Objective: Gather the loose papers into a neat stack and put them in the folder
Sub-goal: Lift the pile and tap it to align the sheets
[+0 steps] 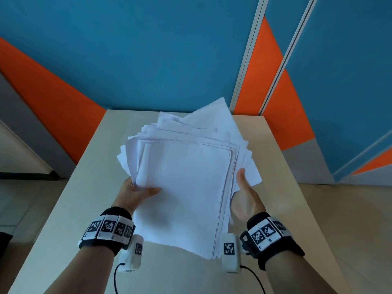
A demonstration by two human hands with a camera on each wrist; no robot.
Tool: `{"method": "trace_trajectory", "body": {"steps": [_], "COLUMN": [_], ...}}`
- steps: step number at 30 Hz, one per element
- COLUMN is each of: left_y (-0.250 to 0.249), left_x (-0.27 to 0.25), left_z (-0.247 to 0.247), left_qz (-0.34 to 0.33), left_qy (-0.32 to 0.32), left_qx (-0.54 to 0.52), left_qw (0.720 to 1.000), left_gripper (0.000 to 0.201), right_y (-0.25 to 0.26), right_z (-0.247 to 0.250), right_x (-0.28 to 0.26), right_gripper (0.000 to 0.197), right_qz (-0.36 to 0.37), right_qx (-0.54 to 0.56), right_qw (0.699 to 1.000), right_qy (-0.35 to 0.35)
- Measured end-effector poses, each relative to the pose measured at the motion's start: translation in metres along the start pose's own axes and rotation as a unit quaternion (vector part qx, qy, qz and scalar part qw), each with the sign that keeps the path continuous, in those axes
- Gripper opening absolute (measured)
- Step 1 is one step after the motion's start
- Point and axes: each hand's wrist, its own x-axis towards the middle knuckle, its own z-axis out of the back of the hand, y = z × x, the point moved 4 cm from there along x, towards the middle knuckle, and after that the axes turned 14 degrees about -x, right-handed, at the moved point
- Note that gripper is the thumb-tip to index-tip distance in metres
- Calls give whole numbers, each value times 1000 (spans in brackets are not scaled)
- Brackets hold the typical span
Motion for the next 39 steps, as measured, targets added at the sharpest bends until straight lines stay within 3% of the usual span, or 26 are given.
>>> {"method": "trace_trajectory", "body": {"steps": [3, 5, 8, 13, 17, 22, 26, 30, 33, 37, 39], "left_y": [3, -1, -3, 10, 18, 18, 17, 17, 15, 15, 16], "left_x": [-1, 0, 2, 1, -1, -2, -2, -4, -3, 0, 2], "left_z": [4, 4, 0, 3, 7, 10, 24, 37, 35, 25, 22], "left_qz": [-9, -18, -15, 12, 30, 30, 33, 34, 40, 46, 50], "left_qy": [-19, -13, 6, 1, -2, -3, -25, -39, -28, -3, -3], "left_qx": [-18, -32, -47, -62, -80, -76, -74, -70, -80, -88, -87], "left_qw": [1000, 999, 999, 998, 996, 997, 996, 996, 996, 995, 995], "left_gripper": [39, 40, 49, 56, 77, 71, 55, 48, 41, 60, 57], "right_y": [0, 5, 18, 21, 26, 30, 37, 50, 57, 54, 49], "right_z": [-1, 4, 3, -2, -4, 14, 50, 85, 88, 51, 28], "right_x": [6, 7, 1, 4, 7, 14, 19, 12, 10, 16, 24], "right_gripper": [96, 97, 79, 64, 46, 61, 82, 61, 48, 37, 33], "right_qz": [3, 11, 28, 61, 71, 108, 118, 150, 182, 205, 237], "right_qx": [-16, -32, 12, 52, 146, -11, -30, -108, -154, -244, -233], "right_qw": [1000, 999, 999, 996, 986, 976, 958, 936, 937, 935, 938], "right_qy": [-2, -32, -34, -38, -34, -189, -259, -299, -256, -155, -104]}}
